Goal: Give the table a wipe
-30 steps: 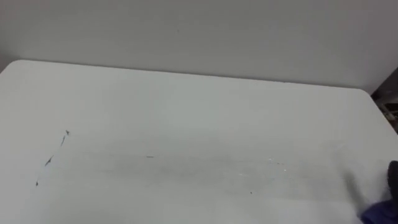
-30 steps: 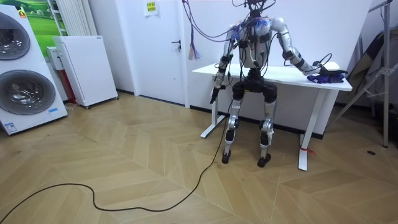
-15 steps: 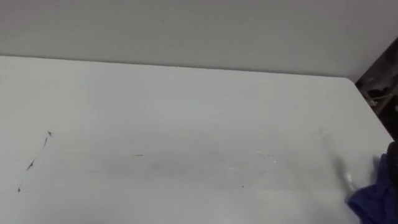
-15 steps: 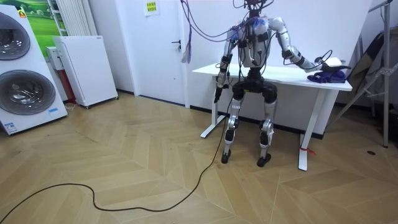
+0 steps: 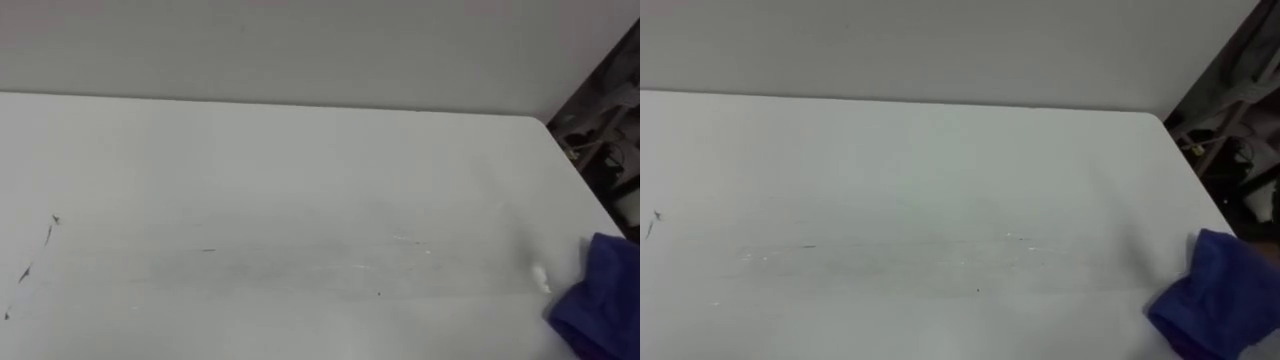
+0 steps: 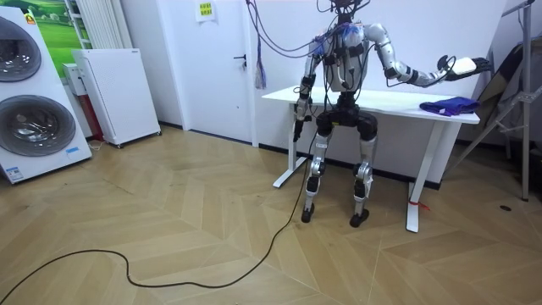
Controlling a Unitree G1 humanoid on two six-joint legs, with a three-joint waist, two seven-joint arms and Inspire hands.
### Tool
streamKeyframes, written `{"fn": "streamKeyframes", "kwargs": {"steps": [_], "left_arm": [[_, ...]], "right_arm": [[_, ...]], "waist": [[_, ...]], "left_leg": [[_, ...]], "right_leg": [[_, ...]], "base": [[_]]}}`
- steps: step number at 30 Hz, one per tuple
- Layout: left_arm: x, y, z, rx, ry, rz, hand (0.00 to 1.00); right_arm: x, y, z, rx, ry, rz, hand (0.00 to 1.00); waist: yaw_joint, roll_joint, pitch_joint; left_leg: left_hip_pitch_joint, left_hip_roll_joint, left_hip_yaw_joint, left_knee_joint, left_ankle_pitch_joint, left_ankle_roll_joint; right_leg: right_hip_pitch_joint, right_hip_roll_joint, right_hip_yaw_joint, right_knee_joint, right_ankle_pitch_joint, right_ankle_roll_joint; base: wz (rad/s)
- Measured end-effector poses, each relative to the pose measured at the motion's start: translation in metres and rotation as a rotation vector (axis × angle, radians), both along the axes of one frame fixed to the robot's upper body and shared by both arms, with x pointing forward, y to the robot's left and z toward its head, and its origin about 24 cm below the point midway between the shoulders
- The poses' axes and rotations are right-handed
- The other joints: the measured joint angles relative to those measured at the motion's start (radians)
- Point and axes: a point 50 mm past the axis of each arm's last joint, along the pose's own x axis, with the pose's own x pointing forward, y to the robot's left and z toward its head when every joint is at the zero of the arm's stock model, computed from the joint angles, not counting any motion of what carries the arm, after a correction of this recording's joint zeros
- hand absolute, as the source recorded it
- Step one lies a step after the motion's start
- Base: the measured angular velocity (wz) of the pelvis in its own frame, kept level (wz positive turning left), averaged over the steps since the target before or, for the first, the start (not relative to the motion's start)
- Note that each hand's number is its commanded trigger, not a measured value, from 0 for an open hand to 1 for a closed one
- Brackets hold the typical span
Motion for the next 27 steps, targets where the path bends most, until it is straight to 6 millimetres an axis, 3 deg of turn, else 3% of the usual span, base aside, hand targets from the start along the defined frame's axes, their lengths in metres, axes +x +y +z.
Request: {"fn": "streamKeyframes", "kwargs": {"steps": [3, 7, 14, 22, 27], "left_arm": [[-0.009, 0.0, 0.0, -0.009, 0.013, 0.024, 0.0], [-0.017, 0.001, 0.001, -0.004, 0.034, 0.053, 0.0], [-0.02, 0.003, 0.002, 0.001, 0.025, 0.092, 0.0], [-0.024, 0.004, 0.001, 0.003, 0.032, 0.115, 0.0], [-0.027, 0.003, 0.001, -0.001, 0.05, 0.111, 0.0]], "right_arm": [[-0.011, -0.007, 0.0, 0.03, -0.021, -0.057, 0.0], [-0.039, -0.016, -0.015, 0.095, 0.013, -0.157, 0.0], [-0.091, -0.018, -0.059, 0.312, 0.105, -0.387, 0.0], [-0.167, 0.009, -0.109, 0.588, 0.273, -0.627, 0.0], [-0.192, 0.035, -0.131, 0.759, 0.398, -0.673, 0.0]], "waist": [[-0.02, 0.0, -0.0025], [-0.043, 0.006, -0.0164], [-0.052, 0.002, -0.0111], [-0.052, 0.019, -0.0148], [-0.047, 0.032, -0.0122]], "left_leg": [[-0.009, 0.001, 0.002, 0.0, 0.0, 0.0], [-0.013, 0.002, 0.003, 0.002, 0.0, 0.0], [-0.004, 0.003, 0.015, 0.002, 0.0, 0.0], [-0.006, 0.006, 0.012, -0.001, -0.002, 0.0], [-0.004, 0.006, 0.012, -0.003, -0.002, 0.0]], "right_leg": [[-0.006, 0.0, -0.002, -0.002, 0.0, 0.0], [-0.011, 0.0, -0.001, 0.001, -0.001, 0.0], [-0.01, 0.002, 0.009, 0.007, -0.001, -0.002], [-0.007, 0.012, 0.025, -0.002, 0.004, -0.008], [-0.007, 0.012, 0.024, -0.001, 0.005, -0.008]], "base": [[0.01], [0.0], [-0.03], [-0.02], [0.0]]}}
